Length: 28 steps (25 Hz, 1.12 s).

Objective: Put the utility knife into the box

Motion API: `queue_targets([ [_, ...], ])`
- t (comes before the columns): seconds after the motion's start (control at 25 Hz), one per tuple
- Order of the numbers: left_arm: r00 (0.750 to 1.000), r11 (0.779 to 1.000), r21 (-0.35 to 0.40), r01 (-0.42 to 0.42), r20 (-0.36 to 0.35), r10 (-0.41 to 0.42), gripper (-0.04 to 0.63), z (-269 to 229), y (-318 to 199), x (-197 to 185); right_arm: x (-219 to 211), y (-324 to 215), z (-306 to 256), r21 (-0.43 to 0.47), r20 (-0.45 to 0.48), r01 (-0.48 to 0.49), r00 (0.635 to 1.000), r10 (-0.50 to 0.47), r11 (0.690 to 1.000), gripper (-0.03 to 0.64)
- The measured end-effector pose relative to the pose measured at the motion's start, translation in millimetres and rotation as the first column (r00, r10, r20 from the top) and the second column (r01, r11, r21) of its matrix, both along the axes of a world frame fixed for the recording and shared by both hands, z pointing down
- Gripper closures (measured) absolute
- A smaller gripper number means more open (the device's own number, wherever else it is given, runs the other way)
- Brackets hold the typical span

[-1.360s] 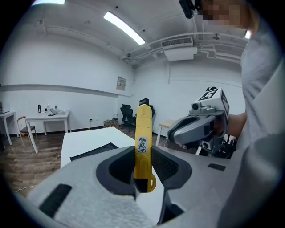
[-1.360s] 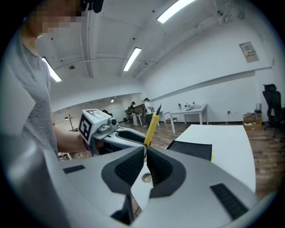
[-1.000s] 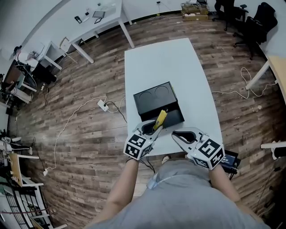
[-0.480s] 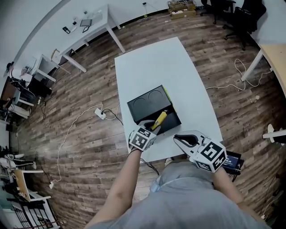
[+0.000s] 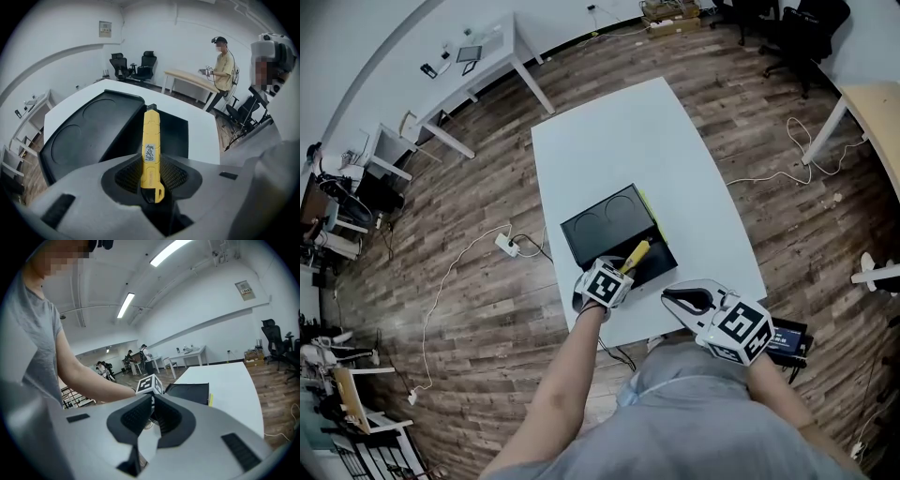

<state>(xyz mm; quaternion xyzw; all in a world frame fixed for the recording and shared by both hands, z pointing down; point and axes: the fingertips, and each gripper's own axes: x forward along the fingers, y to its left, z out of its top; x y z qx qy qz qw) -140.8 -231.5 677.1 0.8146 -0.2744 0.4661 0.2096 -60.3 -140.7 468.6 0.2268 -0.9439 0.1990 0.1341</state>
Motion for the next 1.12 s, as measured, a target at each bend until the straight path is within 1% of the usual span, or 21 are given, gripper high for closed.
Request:
queue_targets([
  [0.2,0.995,1.0,-0.025,-0.018,0.098,0.021,0.472,17,-7,-10,1,-2,4,-0.009,-0.003,-0.002,1.0,0.002,1.0,0.585],
  [0.24,0.994,0.999,-0.039,-0.023,0.108,0.028,0.472,21,-6,-10,1,-3,5,-0.011,-0.004,-0.002,1.0,0.002,1.0,0.584],
  [0.32,0.994,0.996,-0.079,-0.032,0.106,0.04,0.472,32,-3,-6,3,-4,6,-0.016,-0.007,-0.003,1.0,0.003,1.0,0.586],
  [0.4,0.992,0.995,-0.097,-0.034,0.114,0.045,0.472,39,-3,-5,6,-5,7,-0.019,-0.009,-0.006,1.0,0.006,1.0,0.586],
  [0.56,0.986,0.992,-0.113,-0.049,0.155,0.066,0.472,47,-2,-7,11,-6,7,-0.021,-0.01,-0.013,1.0,0.013,1.0,0.584],
  [0.84,0.979,0.989,-0.132,-0.064,0.182,0.088,0.471,60,4,-6,18,-4,11,-0.019,-0.013,-0.015,1.0,0.015,1.0,0.586],
  [0.96,0.977,0.99,-0.121,-0.065,0.193,0.087,0.471,59,1,-9,18,-1,12,-0.022,-0.016,-0.011,1.0,0.01,1.0,0.586],
  [1.0,0.977,0.991,-0.118,-0.065,0.195,0.088,0.471,58,0,-10,18,0,13,-0.023,-0.017,-0.01,1.0,0.009,1.0,0.585],
  [1.12,0.981,0.988,-0.138,-0.07,0.17,0.094,0.471,63,2,-7,19,0,13,-0.026,-0.02,-0.008,1.0,0.008,1.0,0.586],
])
